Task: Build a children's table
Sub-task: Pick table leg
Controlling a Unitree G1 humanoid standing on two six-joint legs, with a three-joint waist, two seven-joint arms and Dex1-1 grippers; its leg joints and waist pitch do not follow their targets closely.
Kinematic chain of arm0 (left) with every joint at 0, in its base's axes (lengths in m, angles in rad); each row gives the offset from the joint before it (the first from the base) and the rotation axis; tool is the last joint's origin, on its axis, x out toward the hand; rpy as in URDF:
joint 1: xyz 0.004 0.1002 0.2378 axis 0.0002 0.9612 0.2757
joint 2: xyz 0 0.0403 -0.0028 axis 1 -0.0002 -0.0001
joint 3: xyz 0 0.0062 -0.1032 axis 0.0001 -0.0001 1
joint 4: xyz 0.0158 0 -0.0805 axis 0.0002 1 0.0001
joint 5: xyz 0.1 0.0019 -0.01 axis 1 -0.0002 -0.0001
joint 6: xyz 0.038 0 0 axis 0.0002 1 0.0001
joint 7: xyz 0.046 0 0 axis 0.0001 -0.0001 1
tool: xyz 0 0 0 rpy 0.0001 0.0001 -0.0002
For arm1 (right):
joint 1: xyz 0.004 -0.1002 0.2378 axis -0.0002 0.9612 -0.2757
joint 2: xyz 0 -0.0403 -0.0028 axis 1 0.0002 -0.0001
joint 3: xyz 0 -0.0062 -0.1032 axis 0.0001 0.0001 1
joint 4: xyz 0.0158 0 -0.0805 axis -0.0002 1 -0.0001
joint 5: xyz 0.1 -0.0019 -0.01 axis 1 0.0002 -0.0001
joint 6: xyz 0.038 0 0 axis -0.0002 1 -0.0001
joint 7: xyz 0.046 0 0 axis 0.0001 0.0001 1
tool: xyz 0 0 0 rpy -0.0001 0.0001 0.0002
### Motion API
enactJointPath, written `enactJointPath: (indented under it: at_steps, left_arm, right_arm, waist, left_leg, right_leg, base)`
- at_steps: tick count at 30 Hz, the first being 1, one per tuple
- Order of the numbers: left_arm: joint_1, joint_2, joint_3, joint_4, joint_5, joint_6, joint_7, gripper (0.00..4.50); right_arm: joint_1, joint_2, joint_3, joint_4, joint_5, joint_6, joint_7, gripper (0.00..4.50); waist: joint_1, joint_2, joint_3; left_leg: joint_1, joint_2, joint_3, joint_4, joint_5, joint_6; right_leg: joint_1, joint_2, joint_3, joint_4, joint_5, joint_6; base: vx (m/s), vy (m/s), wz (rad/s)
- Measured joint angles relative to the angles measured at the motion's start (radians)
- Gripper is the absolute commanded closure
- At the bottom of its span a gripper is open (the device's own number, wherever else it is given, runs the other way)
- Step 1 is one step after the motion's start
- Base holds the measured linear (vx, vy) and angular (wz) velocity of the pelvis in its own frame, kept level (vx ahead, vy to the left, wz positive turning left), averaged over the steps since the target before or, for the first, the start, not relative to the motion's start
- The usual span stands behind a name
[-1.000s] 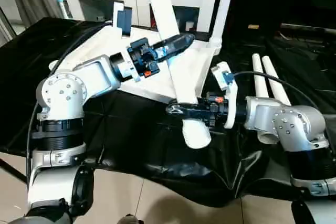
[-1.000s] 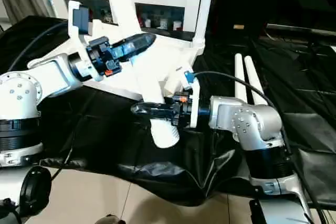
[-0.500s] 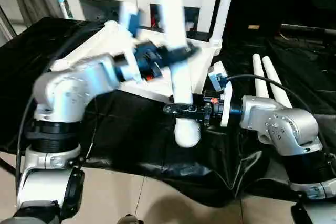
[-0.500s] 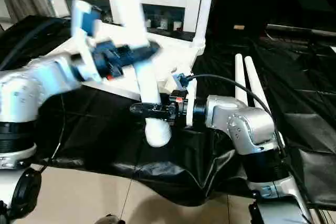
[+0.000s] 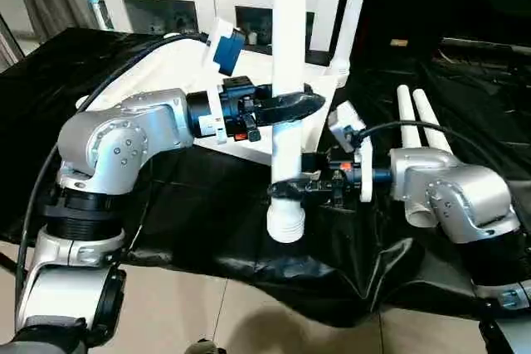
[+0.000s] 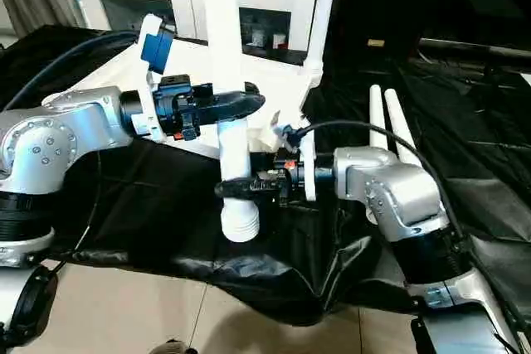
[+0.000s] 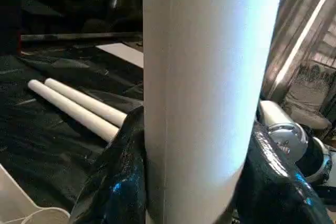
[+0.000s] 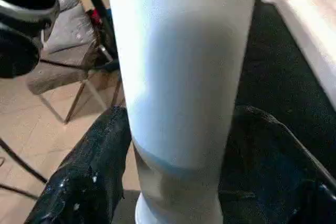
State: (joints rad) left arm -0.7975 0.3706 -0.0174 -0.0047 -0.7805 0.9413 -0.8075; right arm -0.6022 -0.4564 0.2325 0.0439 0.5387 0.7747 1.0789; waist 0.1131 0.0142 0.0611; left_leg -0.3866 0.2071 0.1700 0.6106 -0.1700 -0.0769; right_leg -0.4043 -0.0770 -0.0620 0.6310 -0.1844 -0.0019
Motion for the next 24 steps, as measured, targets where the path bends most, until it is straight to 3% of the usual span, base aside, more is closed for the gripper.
enactJointPath:
  at_steps: [24]
  left_arm:
    - [0.0, -0.009, -0.001, 0.0, -0.001, -0.001, -0.03, 2.73]
  right_arm:
    - [0.0, 0.014, 0.02, 0.007, -0.029, -0.018, 0.037, 1.31]
  waist:
    - [0.0, 0.0, 0.0]
  left_leg:
    - [0.0, 0.0, 0.0, 0.0, 0.0, 0.0]
  right_leg:
    - [0.0, 0.0, 0.0, 0.0, 0.0, 0.0]
  base:
    - [0.0, 0.0, 0.0]
